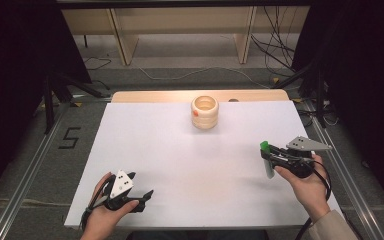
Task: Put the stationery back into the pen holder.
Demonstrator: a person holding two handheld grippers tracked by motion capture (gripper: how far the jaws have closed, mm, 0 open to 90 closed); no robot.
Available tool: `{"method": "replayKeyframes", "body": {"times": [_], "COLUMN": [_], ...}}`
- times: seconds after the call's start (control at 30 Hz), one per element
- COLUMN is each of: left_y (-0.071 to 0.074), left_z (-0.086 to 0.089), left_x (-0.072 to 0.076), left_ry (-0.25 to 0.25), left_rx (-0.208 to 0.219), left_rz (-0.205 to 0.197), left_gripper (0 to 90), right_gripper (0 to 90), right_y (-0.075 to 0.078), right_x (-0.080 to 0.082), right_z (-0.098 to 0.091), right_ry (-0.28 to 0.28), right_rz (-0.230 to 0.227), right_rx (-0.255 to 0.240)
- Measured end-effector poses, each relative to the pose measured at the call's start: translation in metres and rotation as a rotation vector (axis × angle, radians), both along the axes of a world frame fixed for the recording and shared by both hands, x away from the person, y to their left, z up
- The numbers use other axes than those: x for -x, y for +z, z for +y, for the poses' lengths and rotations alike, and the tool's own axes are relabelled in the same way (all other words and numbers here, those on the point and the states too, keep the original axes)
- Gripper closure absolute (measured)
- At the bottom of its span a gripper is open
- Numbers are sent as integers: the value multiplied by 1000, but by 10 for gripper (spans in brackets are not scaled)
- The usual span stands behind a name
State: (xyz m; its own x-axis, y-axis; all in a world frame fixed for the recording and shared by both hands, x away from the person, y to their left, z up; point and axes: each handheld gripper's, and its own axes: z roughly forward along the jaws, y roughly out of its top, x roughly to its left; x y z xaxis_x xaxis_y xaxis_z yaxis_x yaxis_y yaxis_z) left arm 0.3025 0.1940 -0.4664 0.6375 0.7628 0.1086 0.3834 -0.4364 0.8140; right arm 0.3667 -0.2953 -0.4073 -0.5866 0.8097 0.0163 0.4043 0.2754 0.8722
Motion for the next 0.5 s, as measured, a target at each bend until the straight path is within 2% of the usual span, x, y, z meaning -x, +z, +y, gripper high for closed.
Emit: {"method": "replayKeyframes", "body": {"times": [0.27, 0.5], "left_y": [0, -1], "left_z": [-1, -1], "left_x": [0, 0], "left_ry": [-3, -4], "left_rx": [2, 5], "left_rz": [0, -3], "left_gripper": [175, 175], "right_gripper": [673, 673], "right_y": [2, 2], "right_x": [-6, -12], "right_z": [1, 6], "right_ry": [-14, -15], "right_rz": [-27, -41], "right_rx": [-29, -29]}}
